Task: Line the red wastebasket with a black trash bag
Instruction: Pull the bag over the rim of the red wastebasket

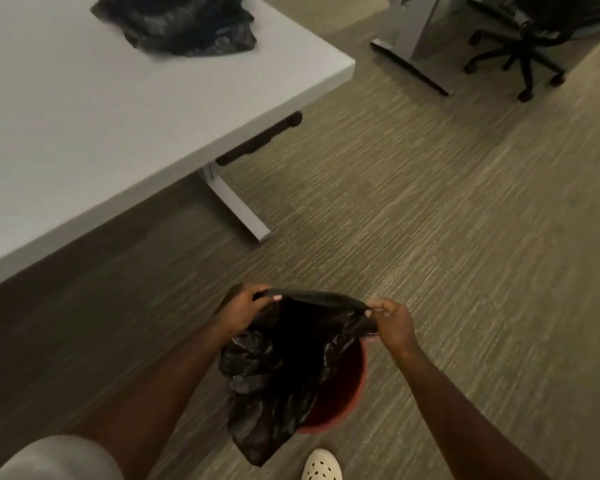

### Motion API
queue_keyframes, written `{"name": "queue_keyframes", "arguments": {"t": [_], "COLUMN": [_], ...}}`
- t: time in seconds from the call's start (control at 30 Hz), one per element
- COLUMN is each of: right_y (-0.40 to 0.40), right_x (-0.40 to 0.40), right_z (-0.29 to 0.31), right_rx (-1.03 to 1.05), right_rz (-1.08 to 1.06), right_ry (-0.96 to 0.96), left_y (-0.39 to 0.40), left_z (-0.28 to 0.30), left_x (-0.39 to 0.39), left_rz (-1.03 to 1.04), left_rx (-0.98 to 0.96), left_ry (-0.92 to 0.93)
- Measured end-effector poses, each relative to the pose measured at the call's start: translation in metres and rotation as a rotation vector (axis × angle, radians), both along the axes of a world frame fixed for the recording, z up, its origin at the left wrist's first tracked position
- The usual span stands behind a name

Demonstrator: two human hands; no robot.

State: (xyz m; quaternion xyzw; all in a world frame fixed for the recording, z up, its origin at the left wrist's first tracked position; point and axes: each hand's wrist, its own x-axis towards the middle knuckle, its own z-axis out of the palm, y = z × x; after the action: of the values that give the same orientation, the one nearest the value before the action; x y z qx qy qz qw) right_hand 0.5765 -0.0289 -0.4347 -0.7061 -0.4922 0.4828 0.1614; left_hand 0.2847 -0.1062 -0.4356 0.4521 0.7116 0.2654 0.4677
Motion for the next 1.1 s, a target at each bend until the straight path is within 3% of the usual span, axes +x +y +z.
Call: {"name": "queue_keyframes", "arguments": {"t": [0.3,0.57,0.7,0.83,0.97,1.1], "right_y": [0.024,0.056,0.051,0.034,0.009,-0.008], "right_x": [0.011,0.020,0.026,0.038,0.046,0.050], "right_z": [-0.125,-0.180,-0.190,-0.198,-0.193,-0.179], "right_rx": [0.135,0.127,0.150,0.183,0.155,0.046], "right_rz": [-0.034,0.141,0.227,0.296,0.232,0.020], "right_ry": [-0.064,-0.198,-0.210,-0.134,0.057,0.093], "left_y": [0.032,0.072,0.059,0.042,0.026,0.008], "left_z": [-0.133,-0.193,-0.220,-0.218,-0.218,-0.212], "left_x": [0.003,-0.012,-0.017,-0.013,-0.008,-0.014], "left_rz": [0.064,-0.025,-0.102,-0.008,0.138,0.278], "left_rx": [0.089,-0.066,-0.179,-0.230,-0.191,-0.232], "left_ry": [0.187,0.154,0.087,0.075,0.003,-0.281]}}
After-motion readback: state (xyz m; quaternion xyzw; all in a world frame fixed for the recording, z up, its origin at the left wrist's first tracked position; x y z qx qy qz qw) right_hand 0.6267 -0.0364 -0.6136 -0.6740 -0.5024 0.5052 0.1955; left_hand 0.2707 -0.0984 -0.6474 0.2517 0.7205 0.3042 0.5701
